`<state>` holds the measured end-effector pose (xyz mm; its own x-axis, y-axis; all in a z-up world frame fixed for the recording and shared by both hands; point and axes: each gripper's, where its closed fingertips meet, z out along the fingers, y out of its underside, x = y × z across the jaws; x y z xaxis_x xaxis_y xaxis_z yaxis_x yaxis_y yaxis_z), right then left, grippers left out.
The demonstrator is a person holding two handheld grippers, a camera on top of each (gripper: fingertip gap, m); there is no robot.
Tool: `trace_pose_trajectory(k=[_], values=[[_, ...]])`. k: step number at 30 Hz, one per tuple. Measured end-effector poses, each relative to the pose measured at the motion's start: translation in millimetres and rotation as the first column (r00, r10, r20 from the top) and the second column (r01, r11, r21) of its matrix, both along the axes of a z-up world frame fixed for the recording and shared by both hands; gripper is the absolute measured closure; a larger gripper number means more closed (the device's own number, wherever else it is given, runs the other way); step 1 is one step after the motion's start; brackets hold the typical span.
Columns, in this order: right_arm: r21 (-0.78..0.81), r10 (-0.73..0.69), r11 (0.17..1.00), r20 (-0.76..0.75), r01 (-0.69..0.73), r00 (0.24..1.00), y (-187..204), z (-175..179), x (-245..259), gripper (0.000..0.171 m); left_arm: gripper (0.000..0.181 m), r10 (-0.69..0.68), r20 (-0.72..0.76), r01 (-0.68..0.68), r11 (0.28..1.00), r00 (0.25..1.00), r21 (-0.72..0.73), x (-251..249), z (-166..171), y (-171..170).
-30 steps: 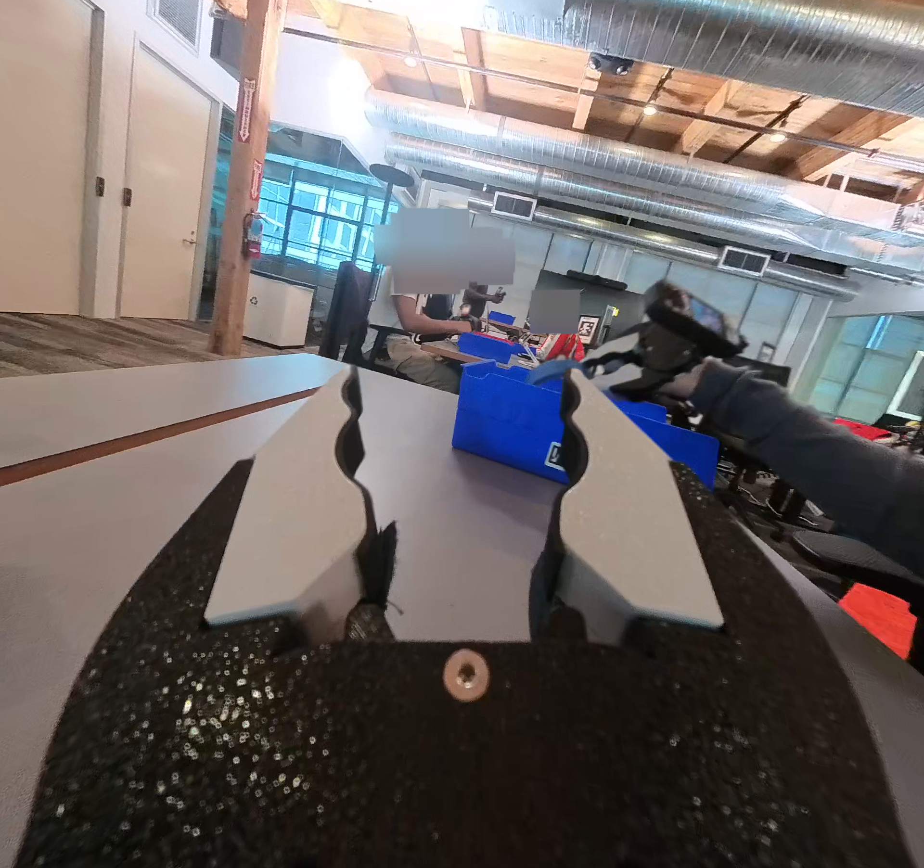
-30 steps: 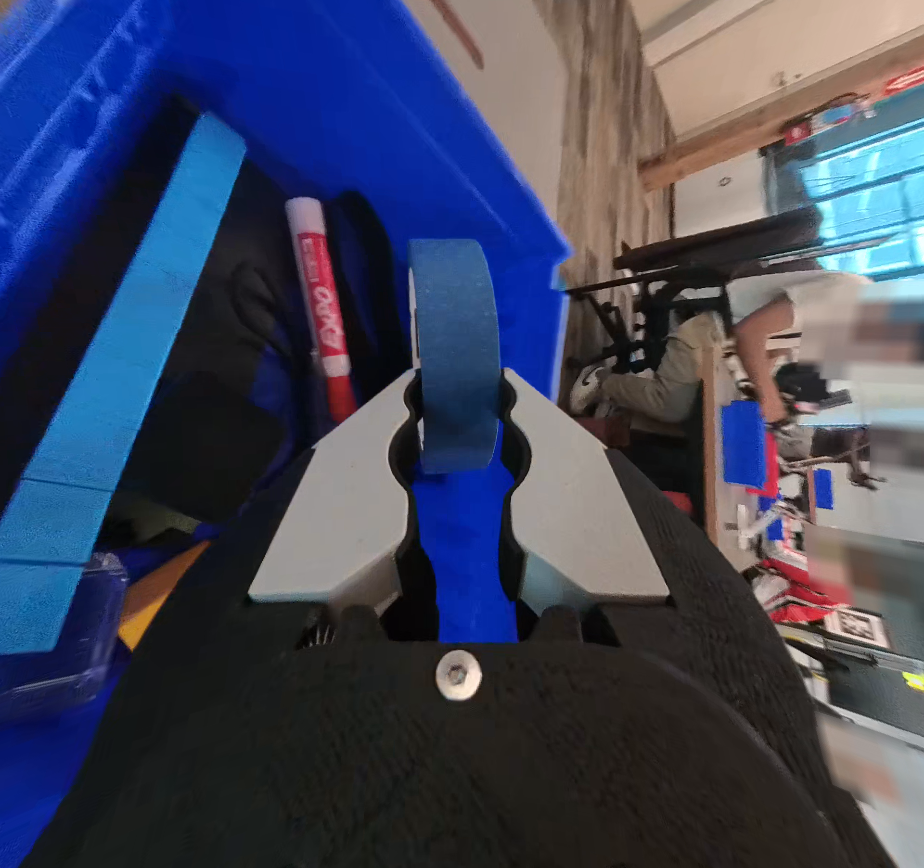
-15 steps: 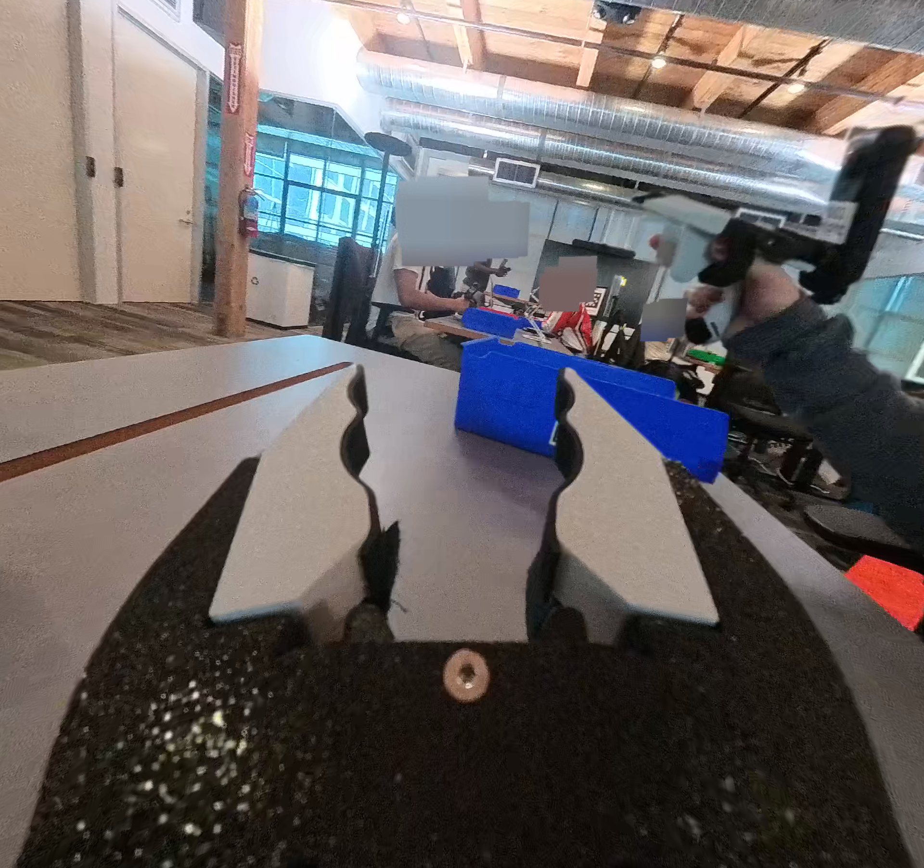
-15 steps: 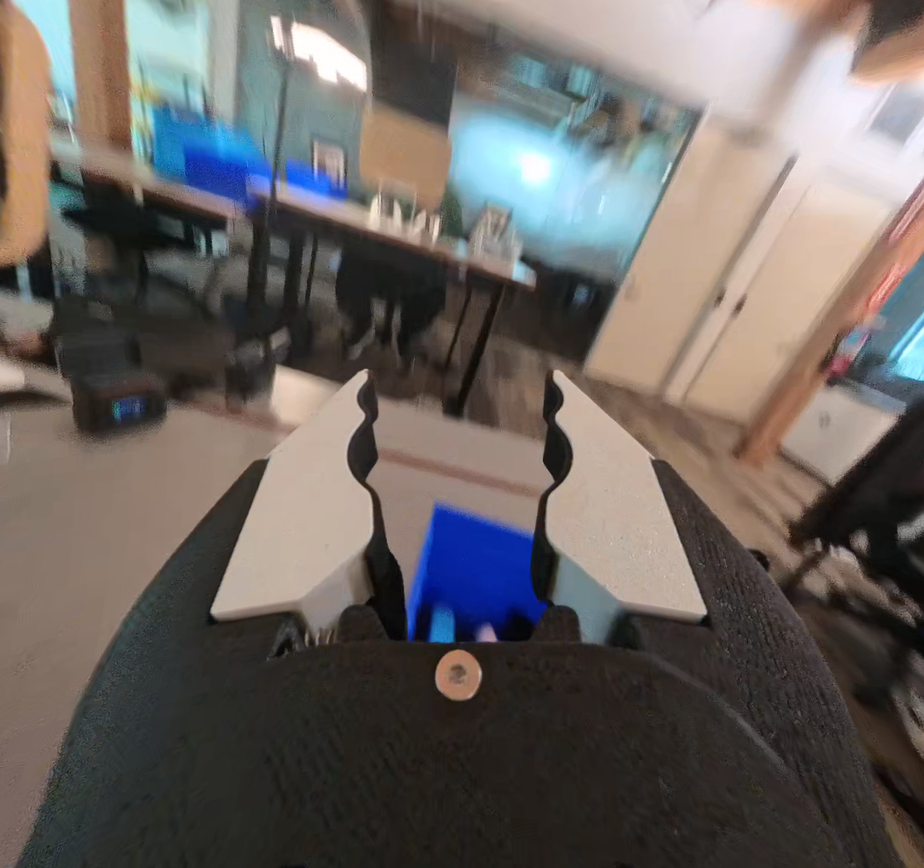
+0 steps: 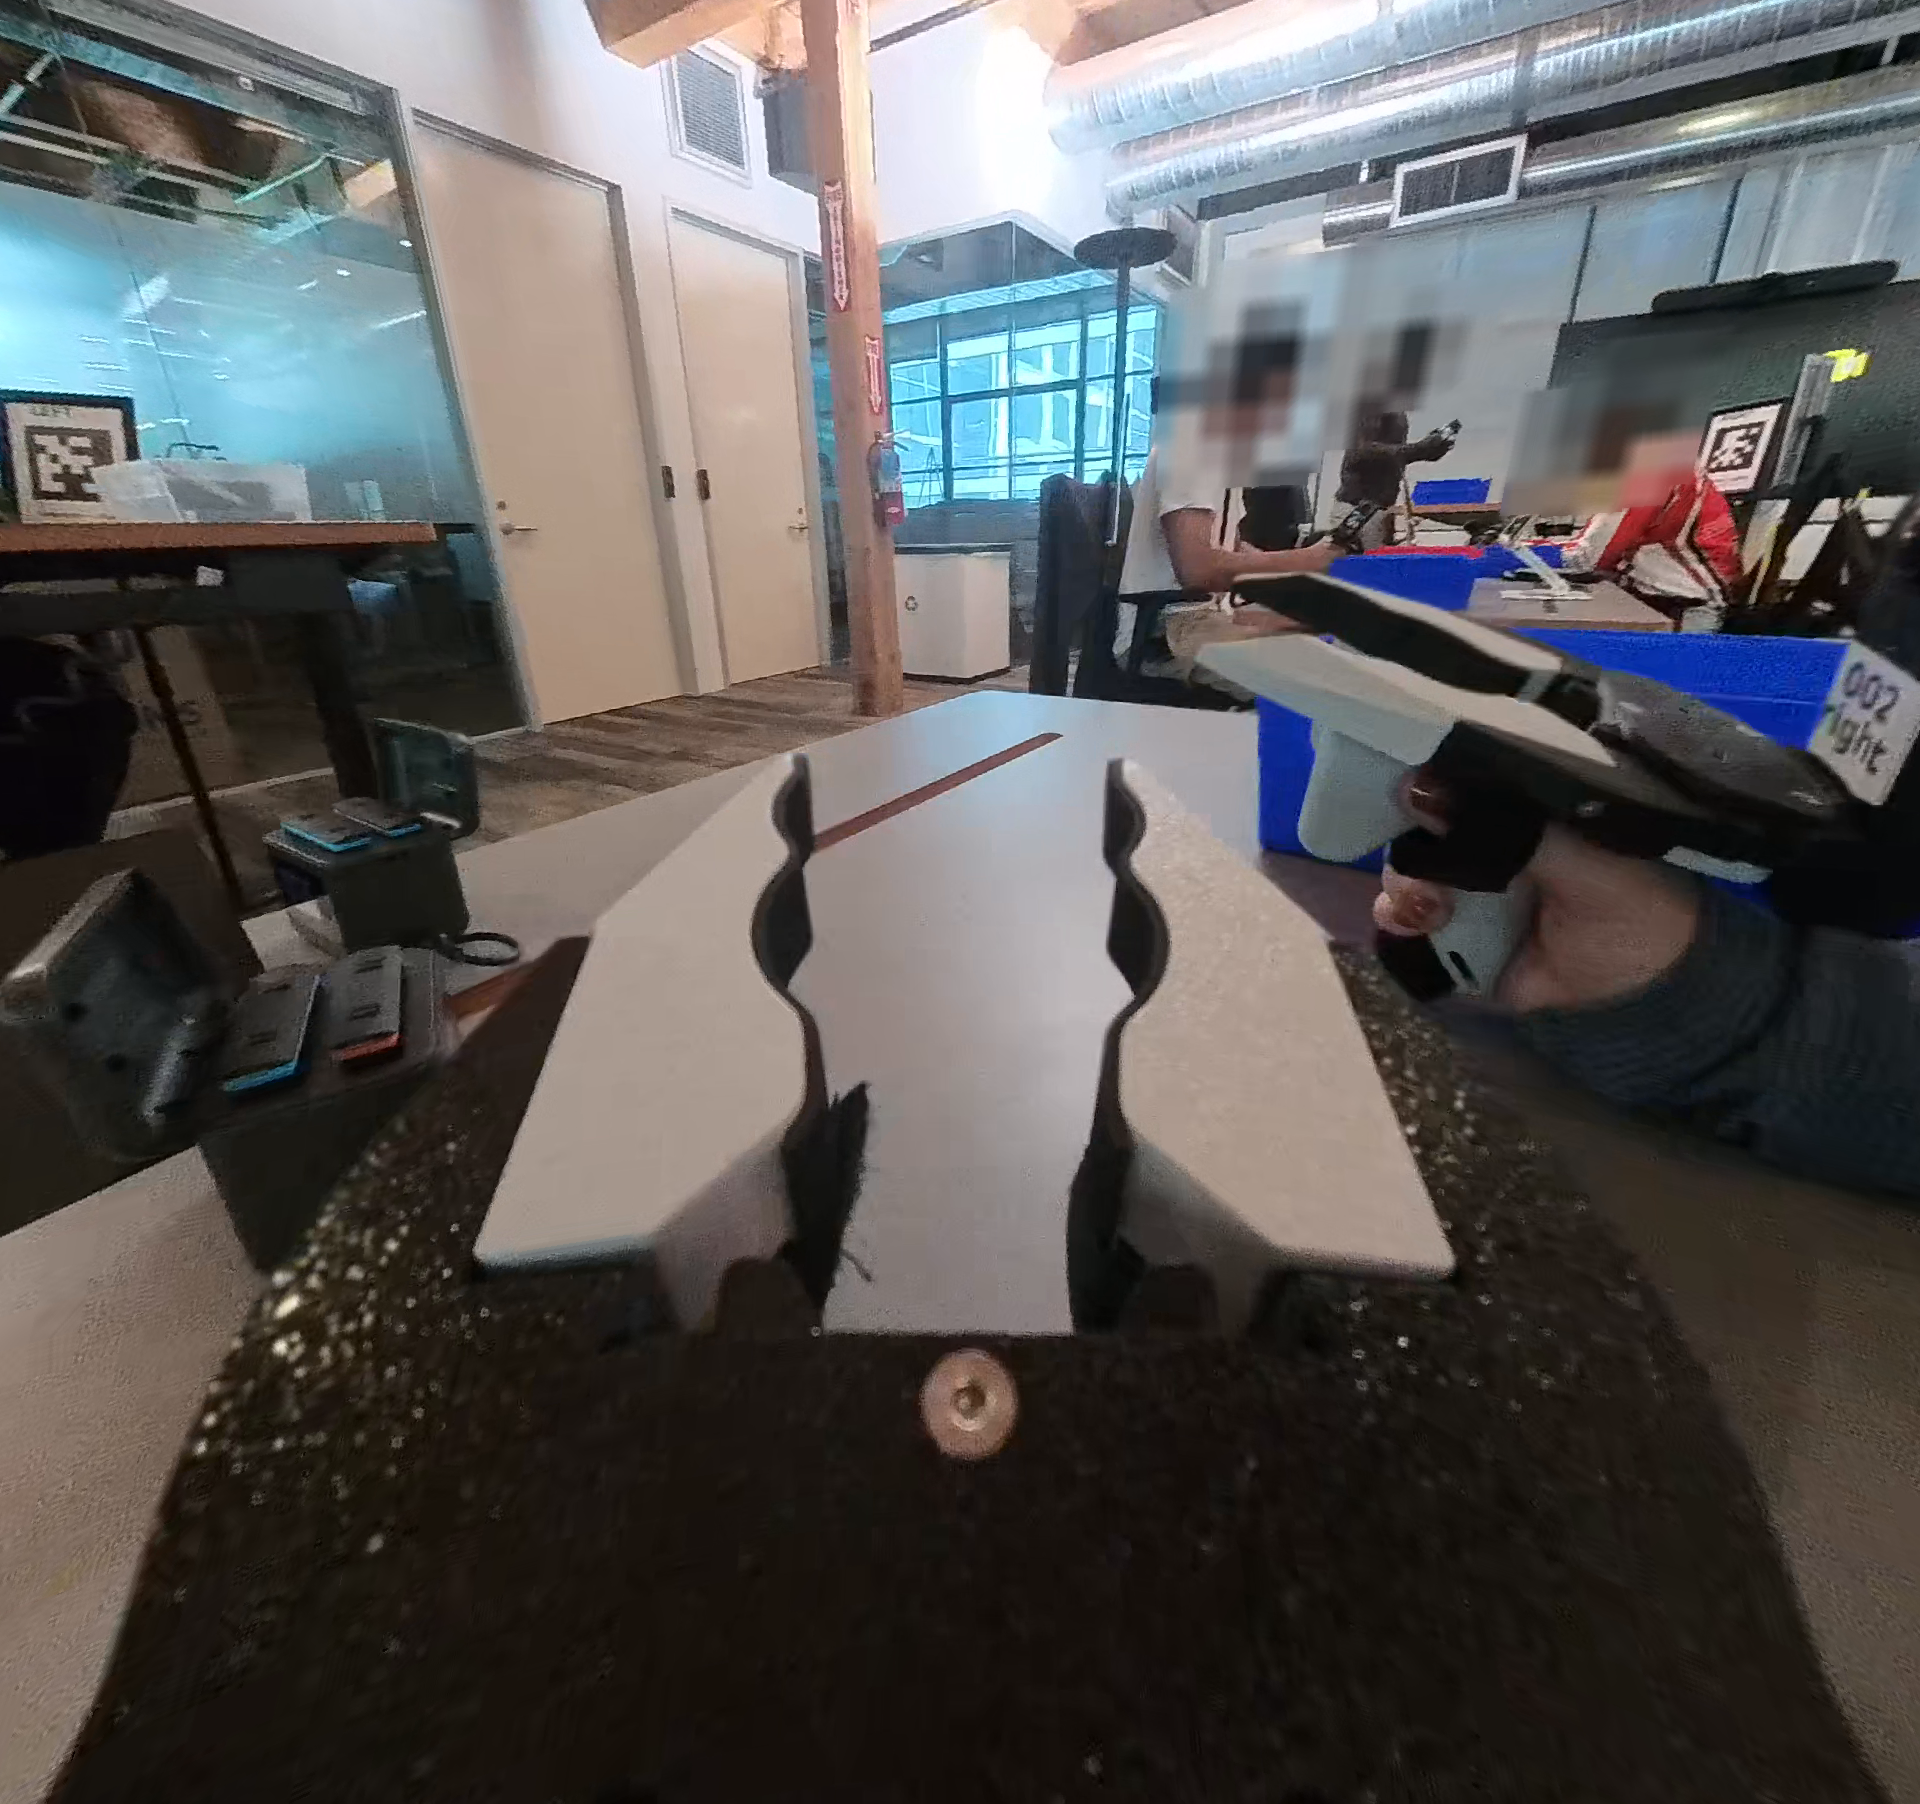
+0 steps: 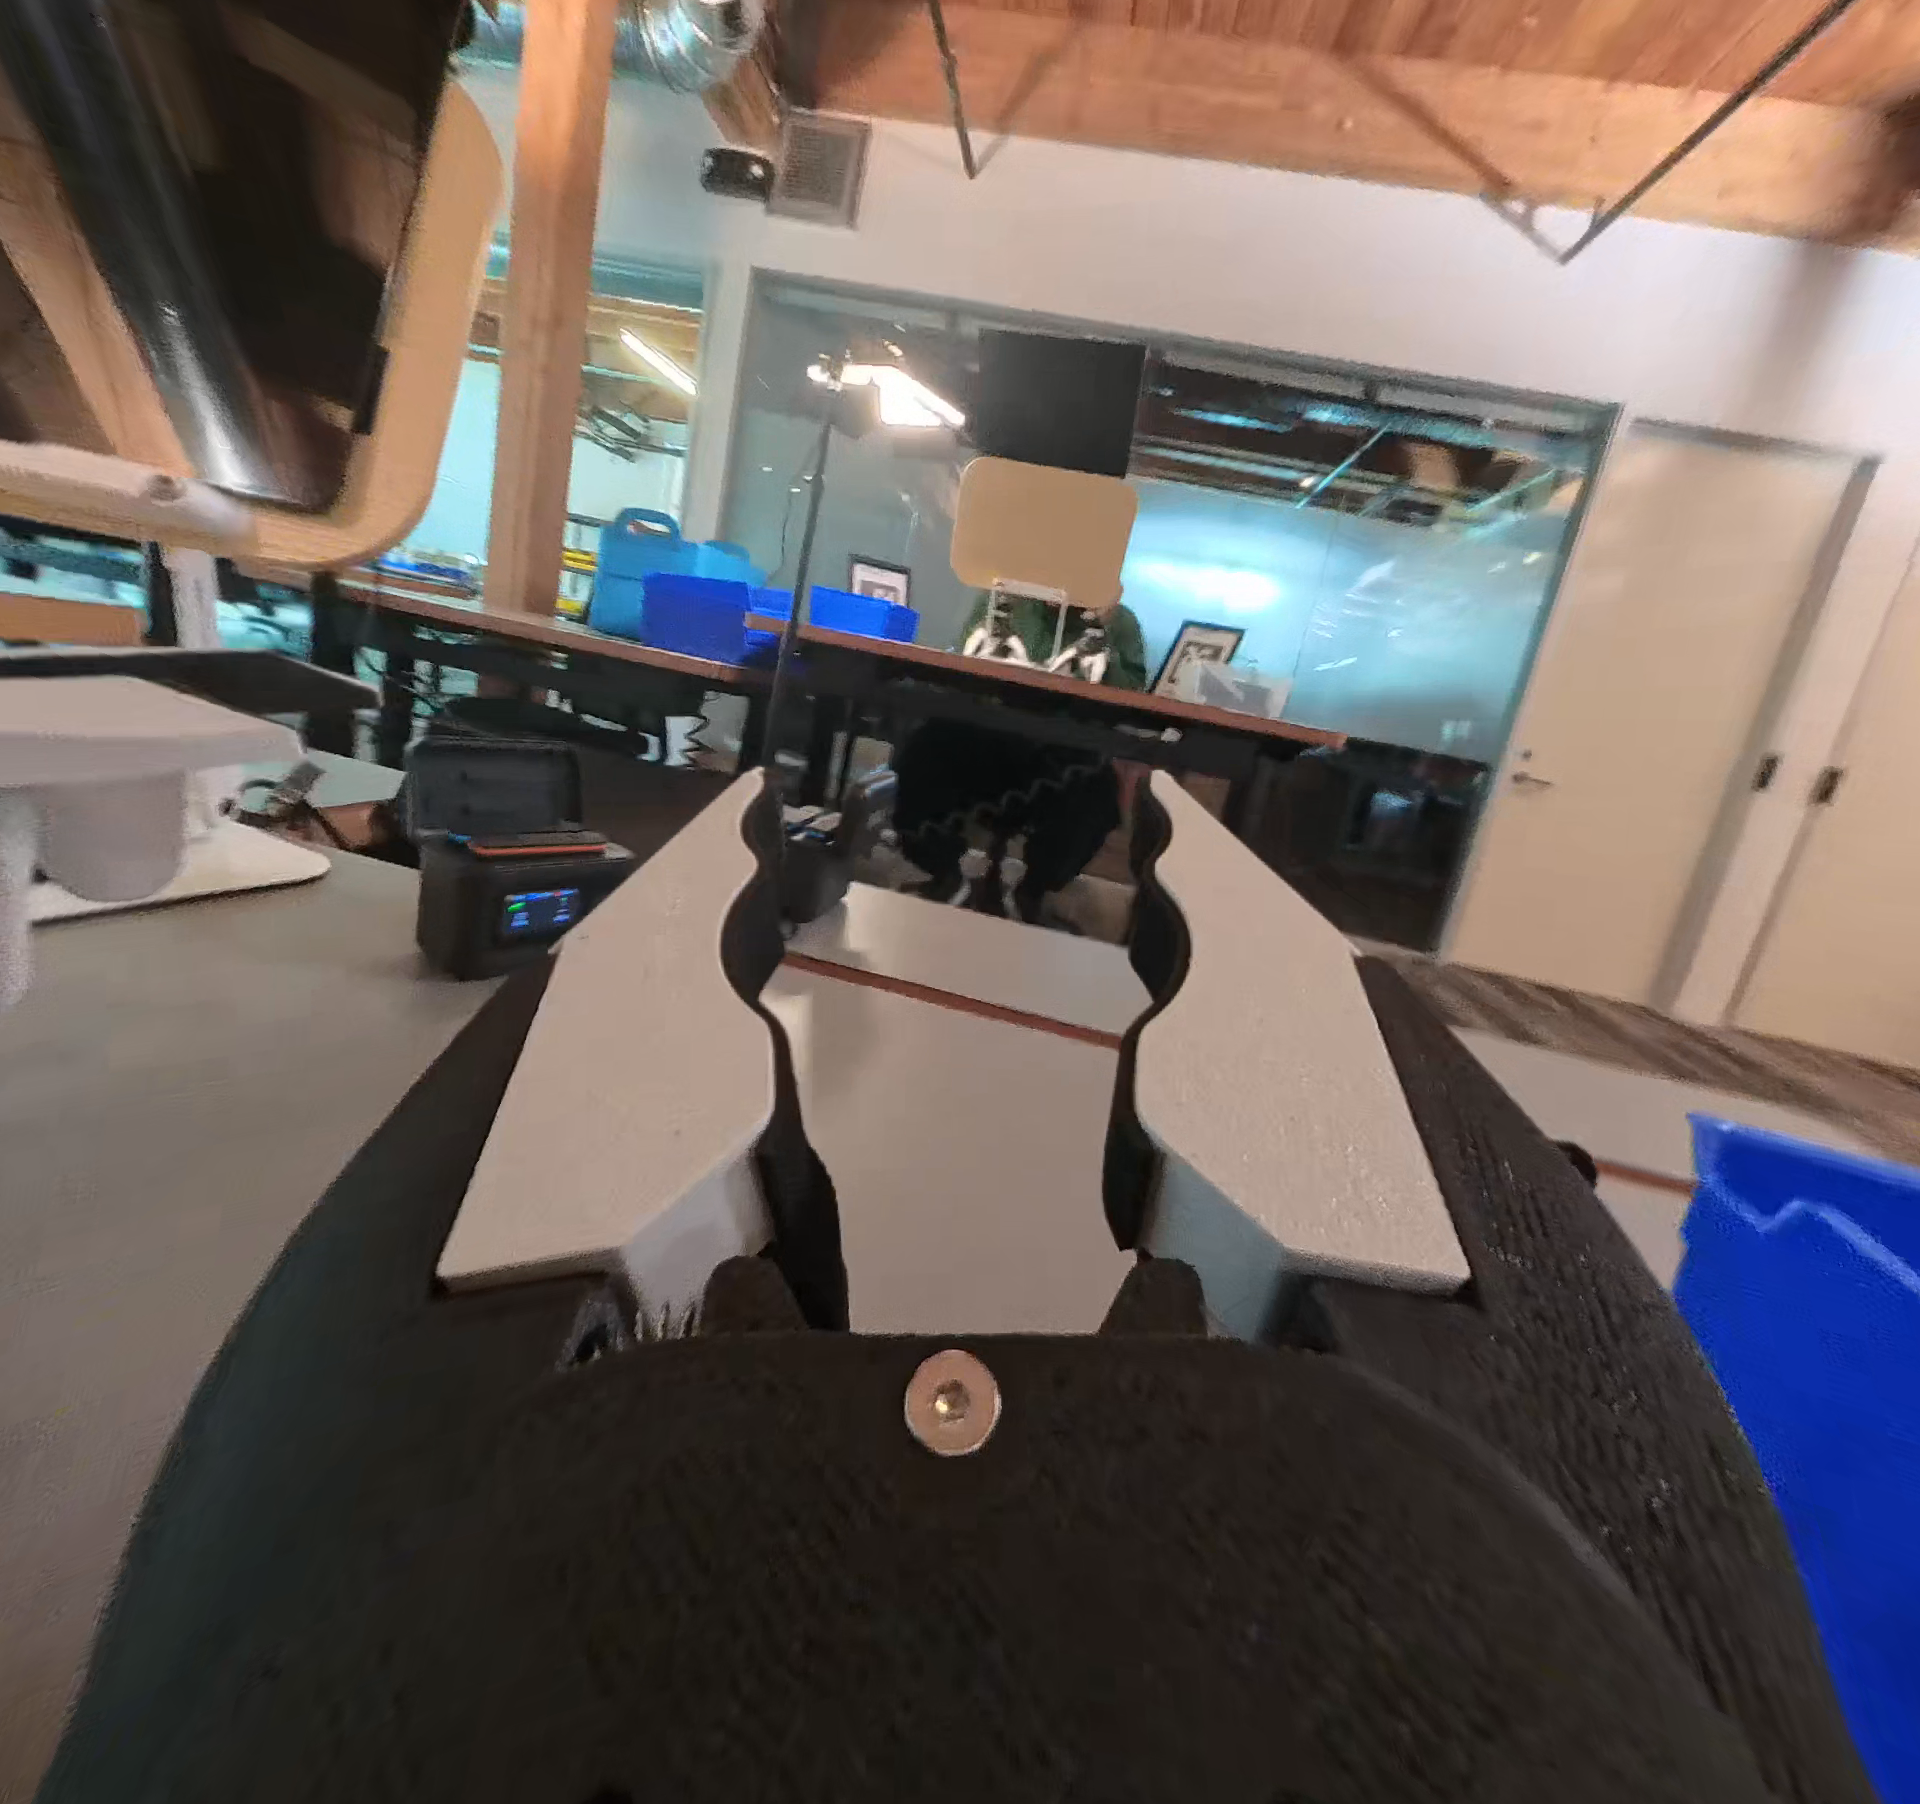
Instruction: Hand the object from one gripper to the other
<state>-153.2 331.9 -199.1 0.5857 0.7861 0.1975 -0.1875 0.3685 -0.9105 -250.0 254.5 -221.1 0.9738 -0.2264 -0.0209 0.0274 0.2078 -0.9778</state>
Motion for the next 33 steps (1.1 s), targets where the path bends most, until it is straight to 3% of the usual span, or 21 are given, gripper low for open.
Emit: trace_pose_trajectory(k=[5,8,10,14,16,19,20,22,24,25,27,30,33], values=[[-0.062,0.029,0.998,-0.029,-0.031,0.999,6.7,-3.2,0.5,0.106,0.114,0.127,-0.084,-0.127,0.992,0.988,0.005,-8.9,9.6,1.6],[-0.056,0.059,0.997,-0.010,-0.059,0.998,2.8,-5.4,-4.4,0.106,0.114,0.191,0.003,-0.191,0.982,0.982,-0.002,-1.9,51.4,-4.1],[-0.051,0.070,0.996,-0.008,-0.070,0.998,0.3,-5.2,-5.4,0.106,0.108,0.202,0.059,-0.197,0.977,0.978,-0.082,5.5,73.9,-11.1],[-0.057,0.077,0.995,-0.001,-0.077,0.997,-0.7,-6.6,-6.7,0.106,0.104,0.221,0.102,-0.202,0.964,0.970,-0.170,9.1,115.8,-68.4],[-0.068,0.088,0.994,-0.002,-0.088,0.996,-1.0,-7.4,-7.9,0.106,0.106,0.308,0.061,-0.283,0.924,0.949,-0.257,-11.4,117.7,-109.3],[-0.084,0.095,0.992,0.002,-0.094,0.995,-0.2,-9.5,-10.3,0.107,0.114,0.477,-0.017,-0.428,0.773,0.879,-0.468,-58.0,96.5,-178.2],[-0.087,0.094,0.992,0.007,-0.093,0.996,0.1,-10.2,-11.3,0.108,0.114,0.532,-0.062,-0.468,0.676,0.844,-0.569,-73.6,80.9,-205.2],[-0.086,0.095,0.992,0.018,-0.093,0.995,-0.1,-11.6,-13.2,0.108,0.112,0.621,-0.194,-0.528,0.414,0.759,-0.742,-99.9,42.9,-270.1],[-0.080,0.097,0.992,0.023,-0.095,0.995,-1.6,-11.5,-13.9,0.108,0.114,0.680,-0.231,-0.479,0.200,0.696,-0.855,-111.3,9.3,-331.6],[-0.077,0.098,0.992,0.023,-0.096,0.995,-2.3,-11.2,-14.1,0.109,0.114,0.709,-0.191,-0.405,0.144,0.679,-0.903,-109.8,-5.8,-354.4],[-0.078,0.098,0.992,0.028,-0.096,0.995,-2.4,-12.0,-15.1,0.109,0.115,0.760,-0.079,-0.246,0.108,0.645,-0.963,-101.2,-27.3,-383.2],[-0.085,0.097,0.992,0.026,-0.094,0.995,-1.5,-12.4,-14.7,0.109,0.120,0.788,-0.042,-0.171,0.081,0.615,-0.982,-103.3,-44.2,-399.6],[-0.104,0.099,0.990,0.016,-0.097,0.995,0.4,-12.9,-13.8,0.109,0.118,0.805,-0.122,-0.152,-0.039,0.580,-0.988,-109.5,-60.3,-414.9]])
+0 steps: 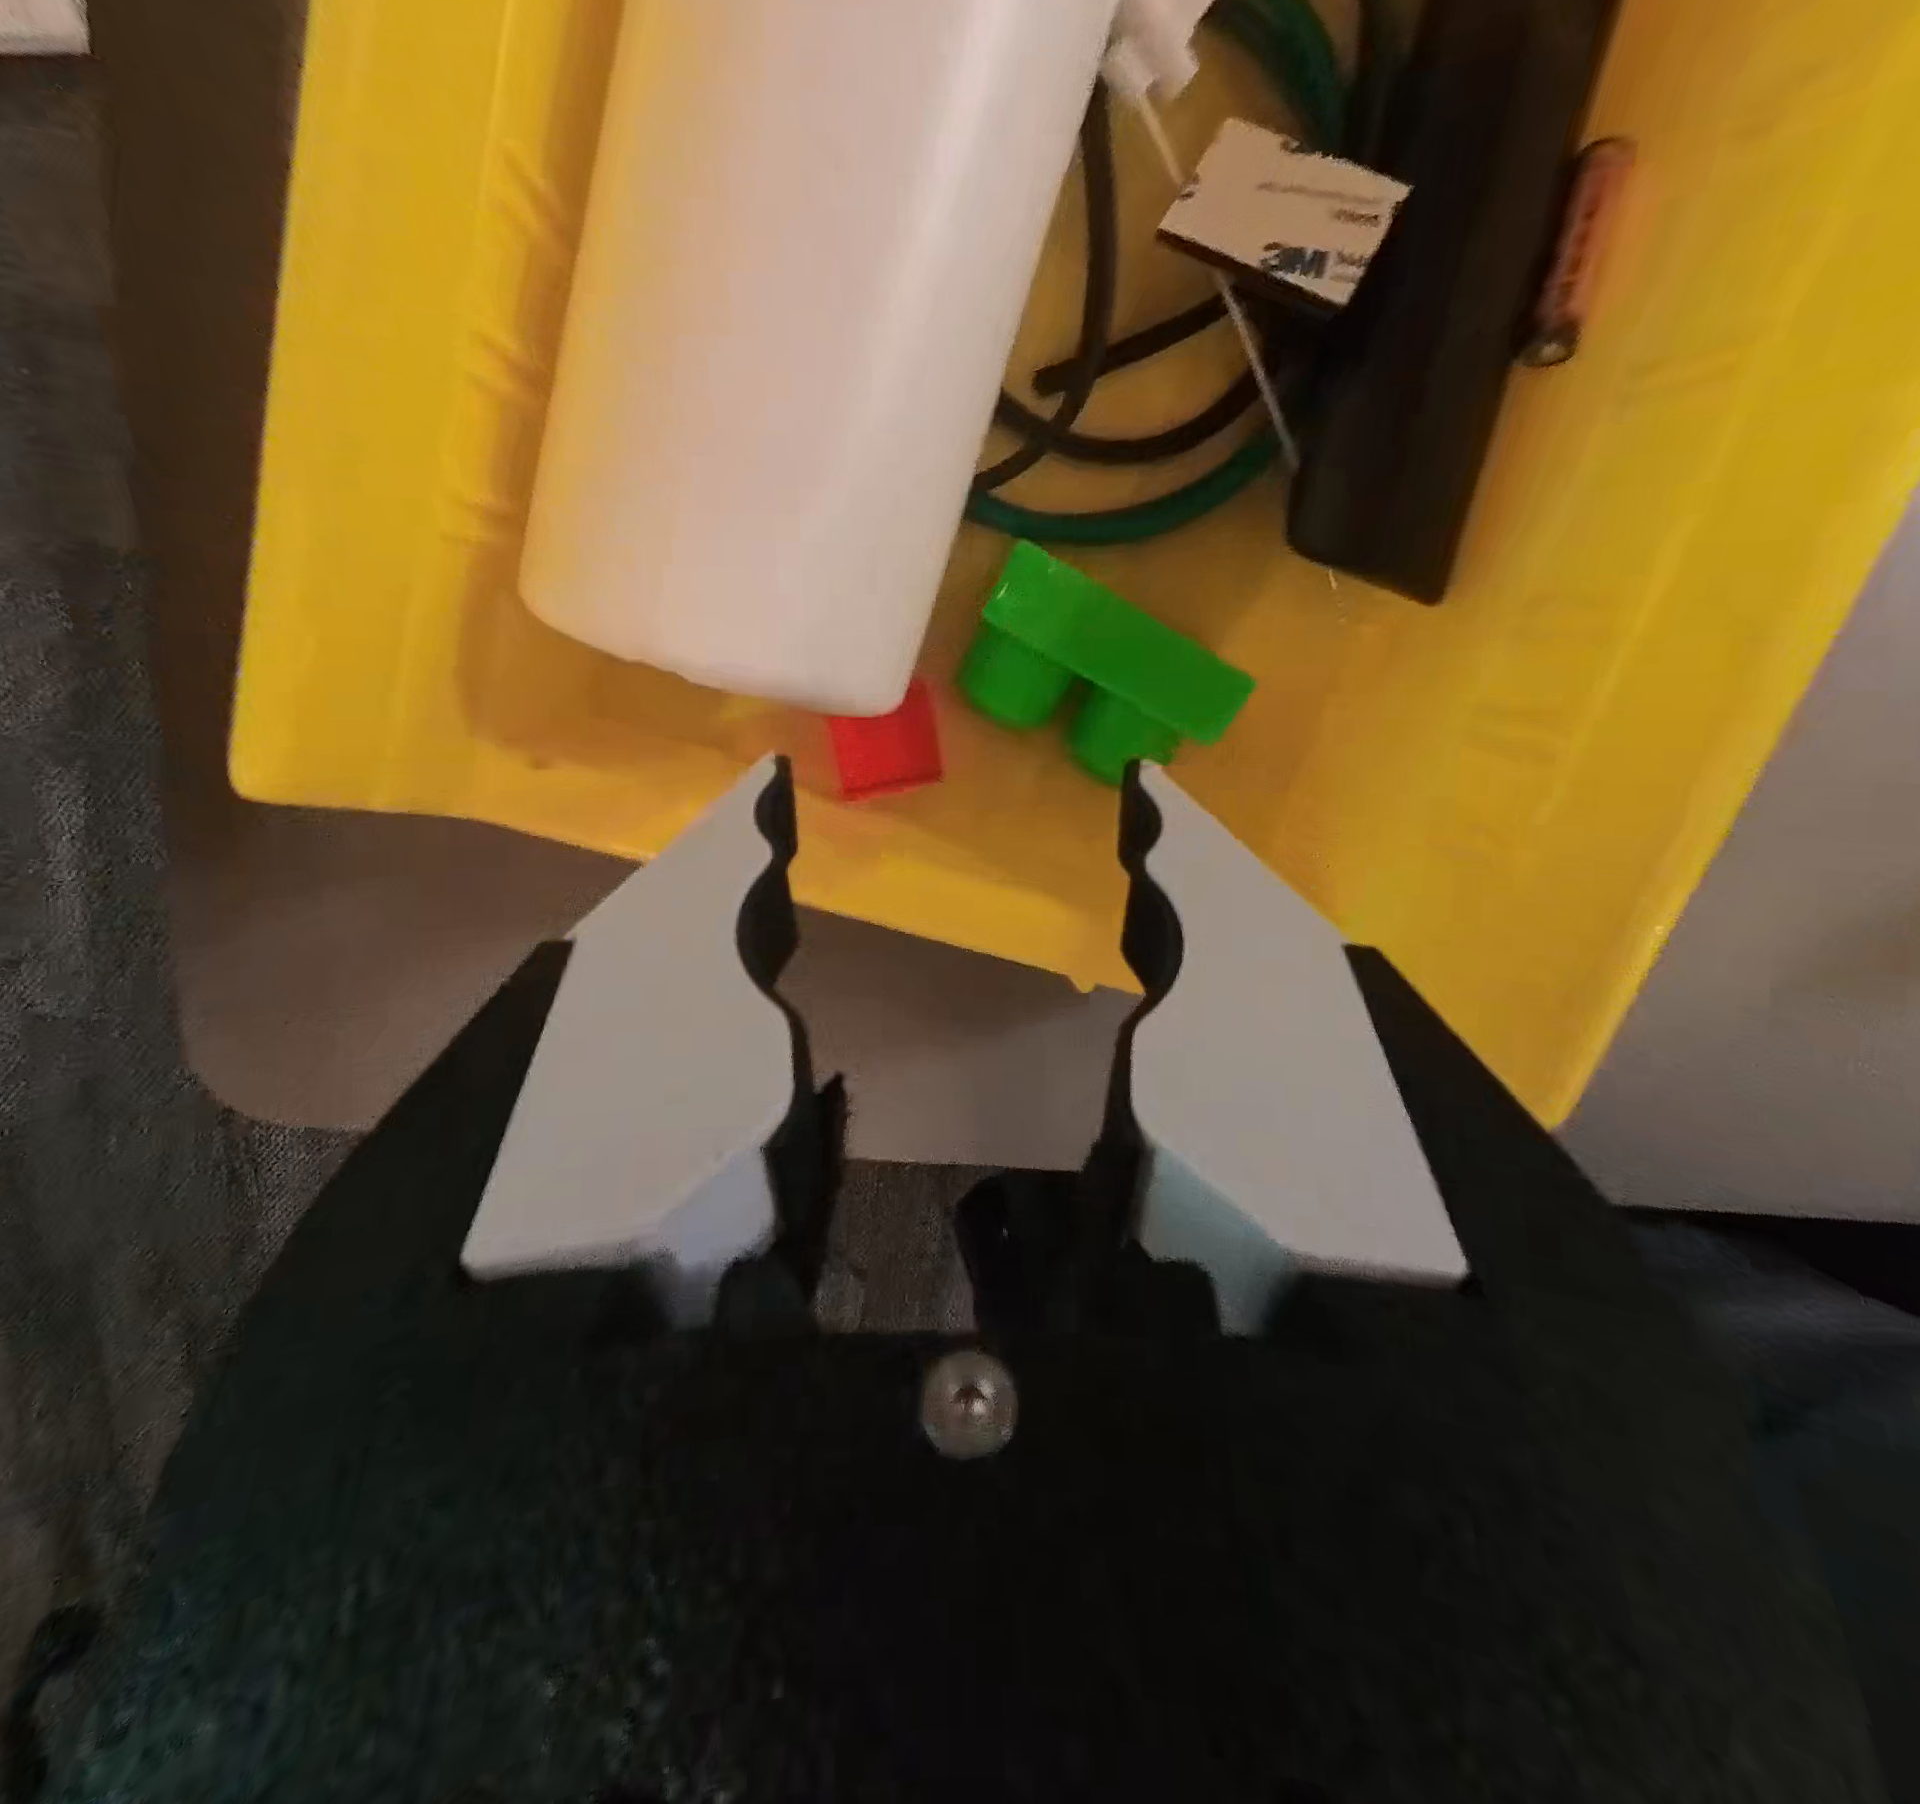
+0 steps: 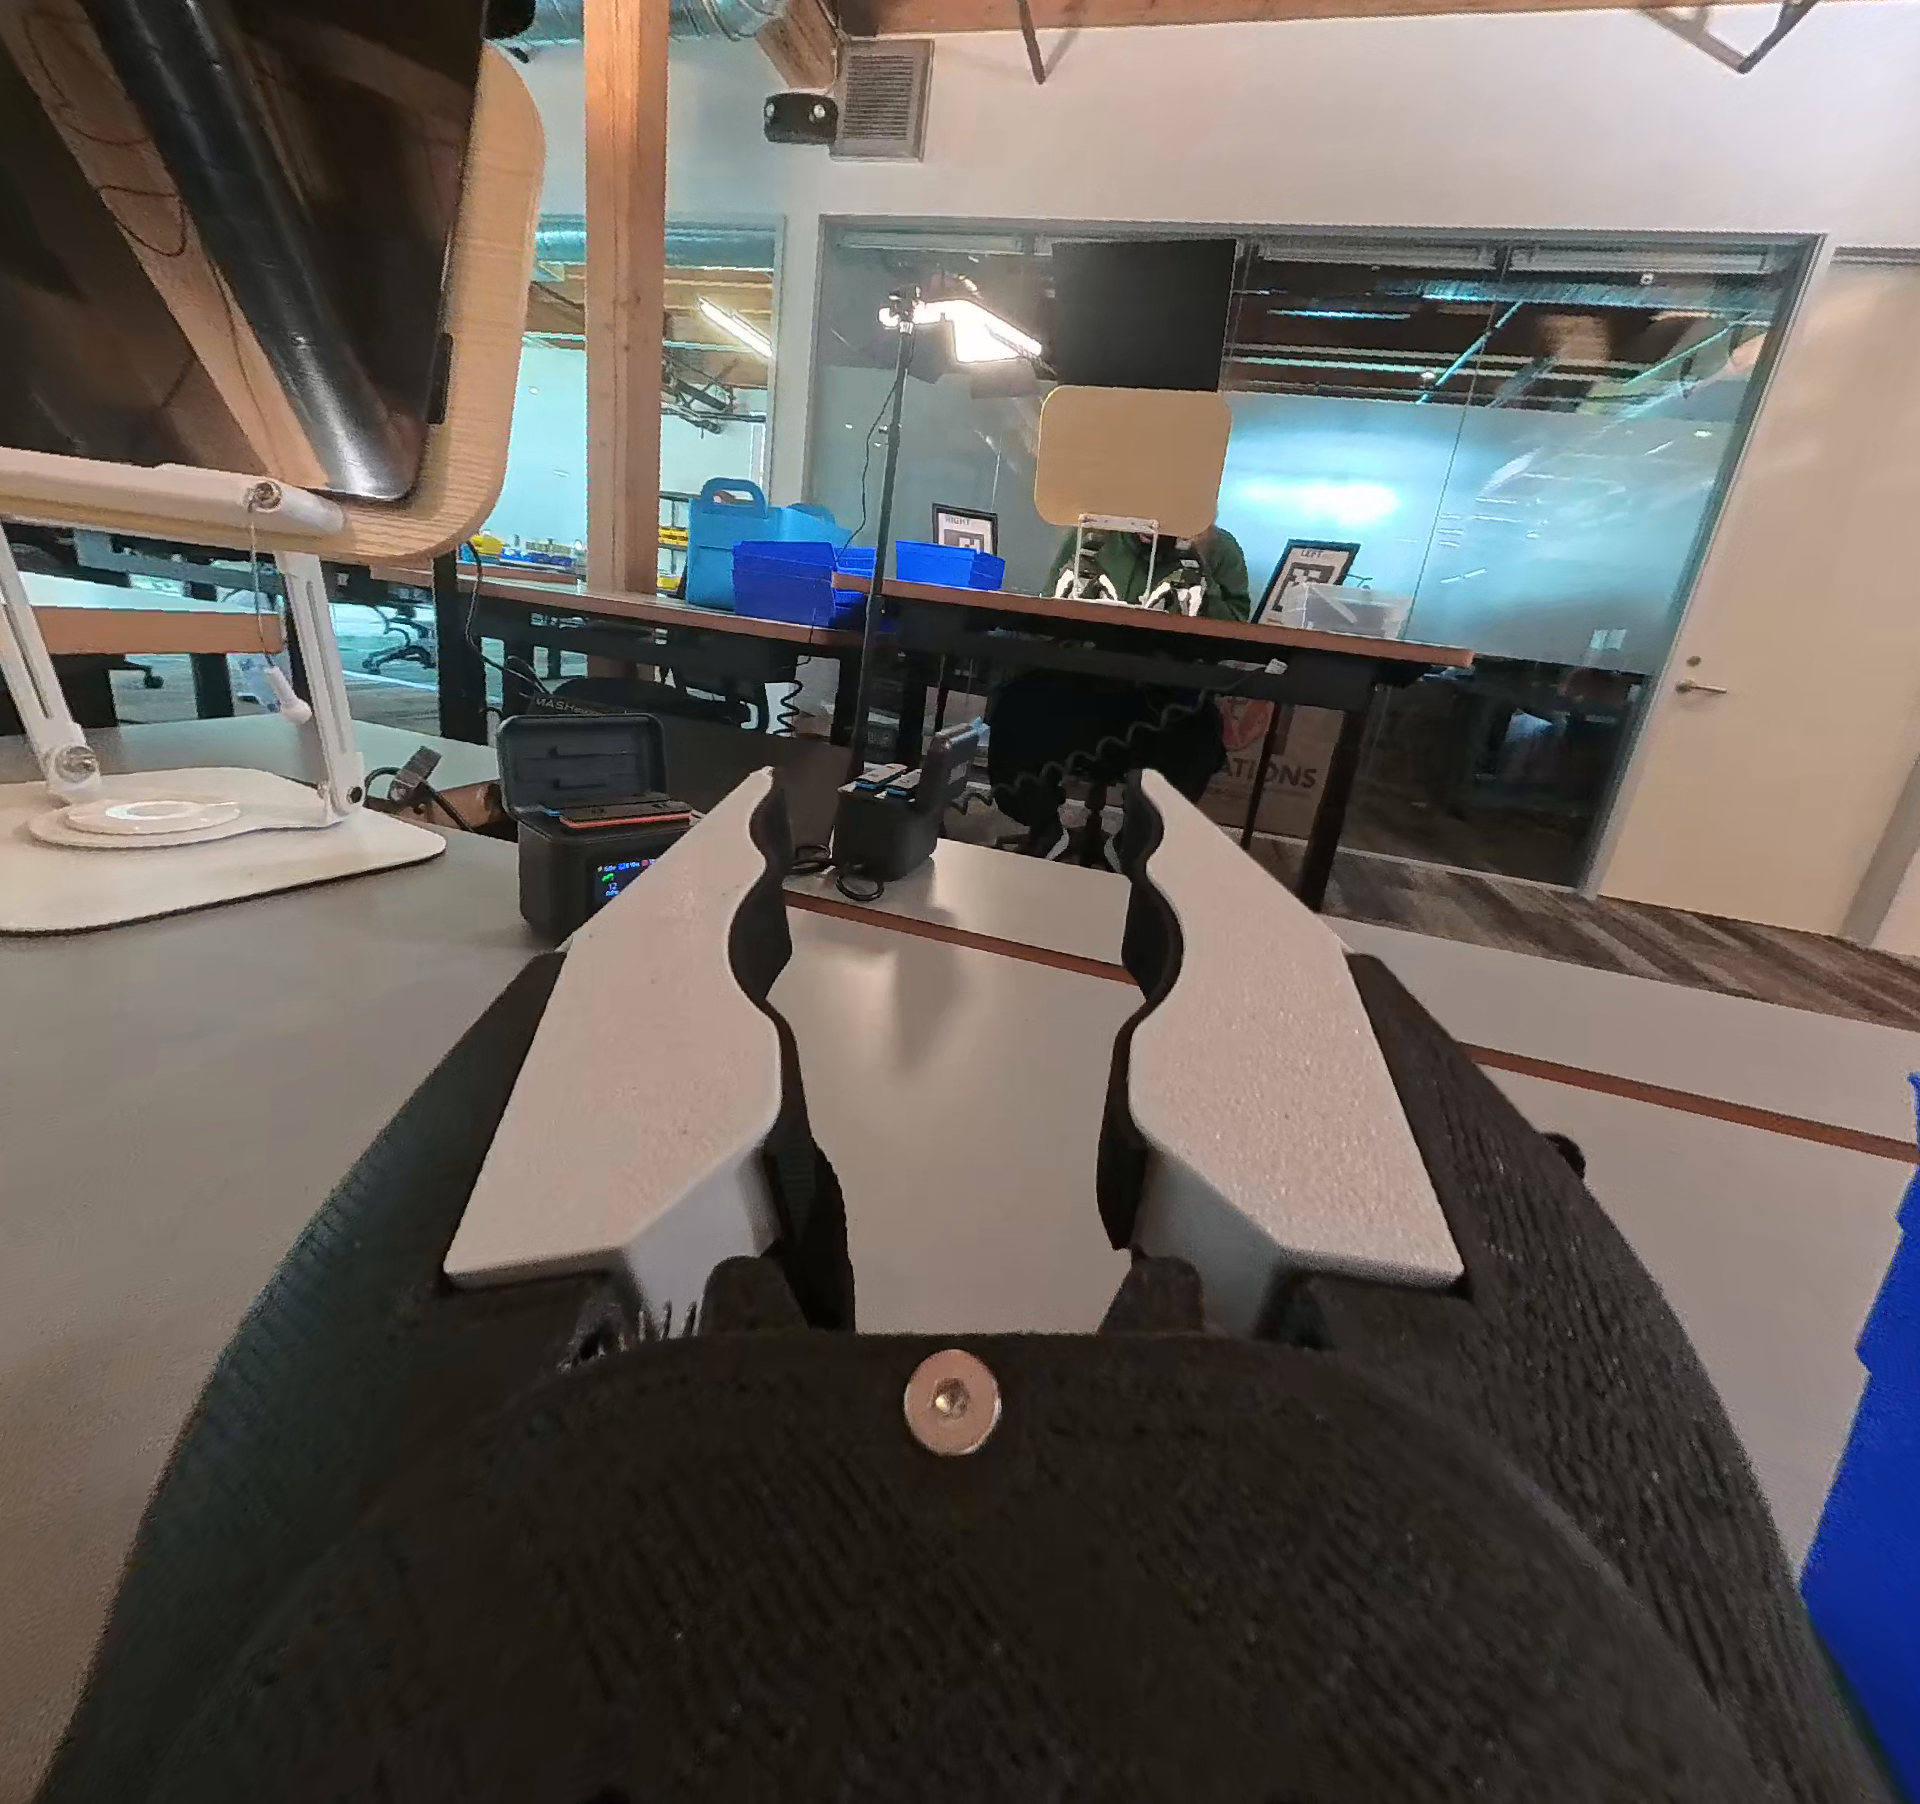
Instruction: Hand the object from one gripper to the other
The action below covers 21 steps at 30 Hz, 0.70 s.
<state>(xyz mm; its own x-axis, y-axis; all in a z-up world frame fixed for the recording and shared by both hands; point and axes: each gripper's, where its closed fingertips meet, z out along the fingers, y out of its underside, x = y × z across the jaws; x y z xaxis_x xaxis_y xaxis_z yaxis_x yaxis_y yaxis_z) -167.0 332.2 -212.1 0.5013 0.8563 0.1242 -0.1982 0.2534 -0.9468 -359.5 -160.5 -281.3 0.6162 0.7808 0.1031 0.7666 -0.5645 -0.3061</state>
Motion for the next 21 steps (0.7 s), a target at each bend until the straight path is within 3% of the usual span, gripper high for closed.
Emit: trace_pose_trajectory(k=[4,8,21], values=[[-0.022,0.002,1.000,-0.013,-0.002,1.000,1.8,0.0,0.6,0.109,0.111,0.046,0.045,-0.043,0.997,0.998,-0.064,-2.7,-23.7,-5.8],[-0.022,0.012,1.000,-0.012,-0.012,1.000,-0.6,-0.1,-1.3,0.109,0.128,0.067,0.076,-0.059,0.993,0.995,-0.100,-0.7,-38.3,-7.8],[-0.074,0.028,0.997,-0.038,-0.031,0.999,3.0,-0.5,-1.8,0.109,0.148,0.103,0.102,-0.081,0.977,0.989,-0.198,-5.6,-49.0,-15.5]])
